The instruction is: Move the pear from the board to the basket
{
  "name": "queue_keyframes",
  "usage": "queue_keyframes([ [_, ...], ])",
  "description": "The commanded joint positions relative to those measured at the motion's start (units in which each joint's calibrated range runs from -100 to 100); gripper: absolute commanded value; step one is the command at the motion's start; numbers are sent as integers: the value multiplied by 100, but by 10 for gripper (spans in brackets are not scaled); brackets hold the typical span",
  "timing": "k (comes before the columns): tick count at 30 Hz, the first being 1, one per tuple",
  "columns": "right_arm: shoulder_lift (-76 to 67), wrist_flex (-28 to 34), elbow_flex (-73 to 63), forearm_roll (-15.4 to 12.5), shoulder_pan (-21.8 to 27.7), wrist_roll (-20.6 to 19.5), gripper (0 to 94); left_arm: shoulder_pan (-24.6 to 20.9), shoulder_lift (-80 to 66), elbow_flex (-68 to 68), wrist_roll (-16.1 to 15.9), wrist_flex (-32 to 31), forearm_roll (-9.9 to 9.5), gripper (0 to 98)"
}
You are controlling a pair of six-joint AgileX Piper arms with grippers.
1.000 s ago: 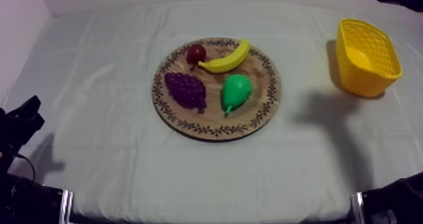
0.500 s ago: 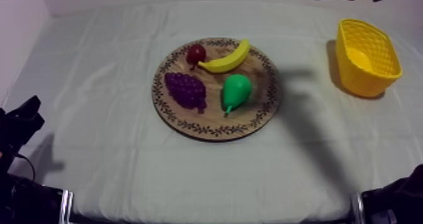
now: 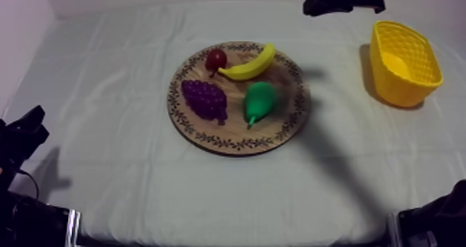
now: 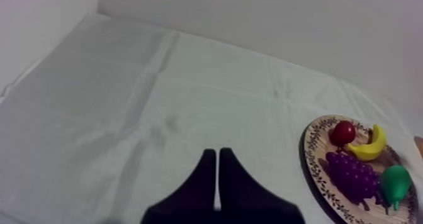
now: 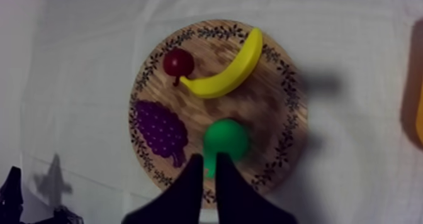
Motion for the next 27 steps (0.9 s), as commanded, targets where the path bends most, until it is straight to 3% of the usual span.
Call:
queue_keyframes([
  [1, 77, 38, 5, 96, -57, -64, 198, -1, 0, 3, 2, -1, 1, 1],
  [10, 264, -71, 195, 221, -216, -245, 676, -1, 0, 3, 2, -1, 1, 1],
  [13, 348, -92, 240, 246, -236, -288, 789, -1, 0, 3, 2, -1, 1, 1],
  [18, 627, -100, 213, 258, -253, -302, 877, -1, 0, 3, 2, -1, 1, 1],
  [27, 1329, -369, 218, 213, -288, -263, 910, -1, 0, 3, 2, -1, 1, 1],
])
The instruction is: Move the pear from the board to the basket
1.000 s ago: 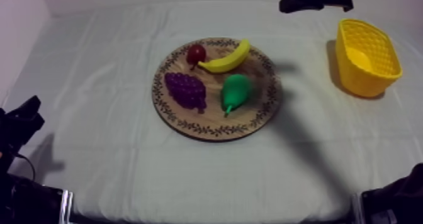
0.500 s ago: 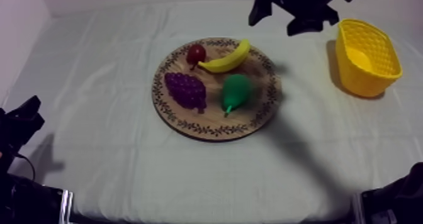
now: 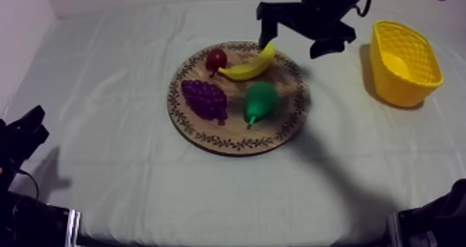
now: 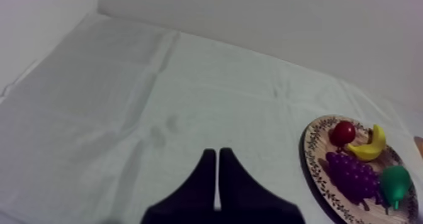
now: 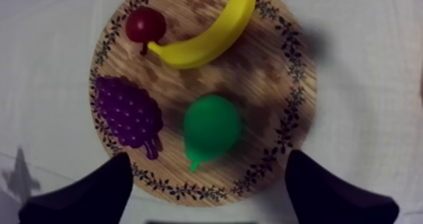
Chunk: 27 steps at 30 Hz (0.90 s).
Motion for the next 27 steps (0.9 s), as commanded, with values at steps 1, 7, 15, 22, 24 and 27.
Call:
queue_keyframes([
  [1, 190, -92, 40, 1, -25, -10, 910, -1, 0, 3, 2, -1, 1, 1],
  [7, 733, -241, 3, -18, -66, -46, 914, -1, 0, 3, 2, -1, 1, 1],
  [15, 1517, -240, -278, -163, -62, 21, 920, -1, 0, 3, 2, -1, 1, 1],
  [22, 2158, -108, -598, -217, -98, 44, 925, -1, 0, 3, 2, -1, 1, 1],
  [24, 2272, -142, -615, -232, -106, 58, 925, -1, 0, 3, 2, -1, 1, 1],
  [27, 2414, -155, -667, -246, -122, 61, 925, -1, 0, 3, 2, -1, 1, 1],
])
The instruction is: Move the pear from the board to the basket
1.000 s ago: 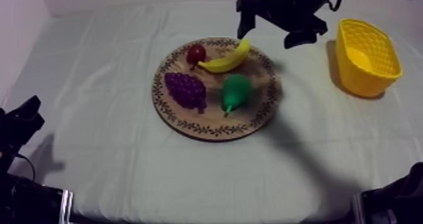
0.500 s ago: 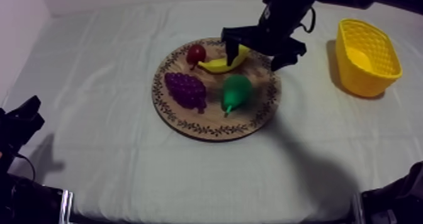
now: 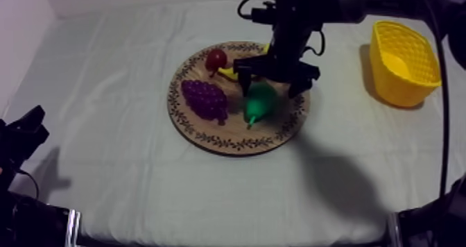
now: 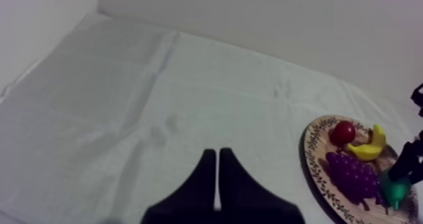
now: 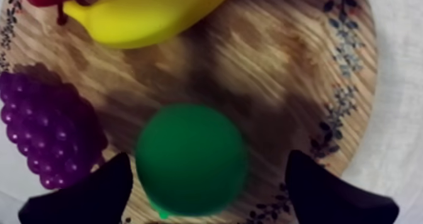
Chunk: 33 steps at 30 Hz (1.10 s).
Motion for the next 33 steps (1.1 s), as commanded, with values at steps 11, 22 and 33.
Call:
queue_keyframes([
  [11, 291, -43, -121, -119, -63, 98, 860, -1, 0, 3, 2, -1, 1, 1],
  [22, 578, -22, -349, -168, -87, 143, 731, -1, 0, 3, 2, -1, 1, 1],
  [33, 616, -43, -327, -139, -30, 201, 428, -1, 0, 3, 2, -1, 1, 1],
])
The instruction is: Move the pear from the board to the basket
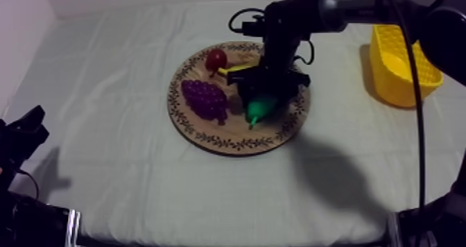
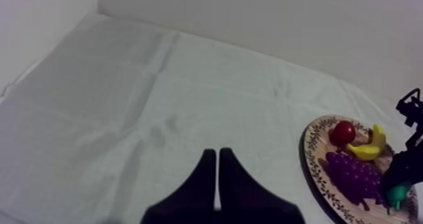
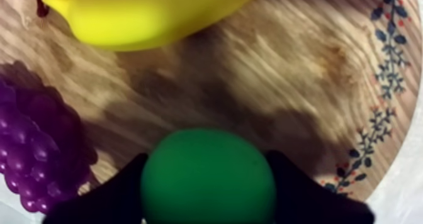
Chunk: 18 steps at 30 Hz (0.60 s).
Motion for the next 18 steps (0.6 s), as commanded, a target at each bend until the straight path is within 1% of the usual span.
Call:
queue_keyframes([
  [1, -9, 4, 7, 3, 7, 27, 400, -1, 0, 3, 2, -1, 1, 1],
  [4, -57, 3, 38, -16, 39, 85, 354, -1, 0, 3, 2, -1, 1, 1],
  [11, -666, 5, 336, 45, 136, 159, 338, -1, 0, 3, 2, -1, 1, 1],
  [18, -1710, 445, 405, 267, 334, 92, 331, -1, 0, 3, 2, -1, 1, 1],
])
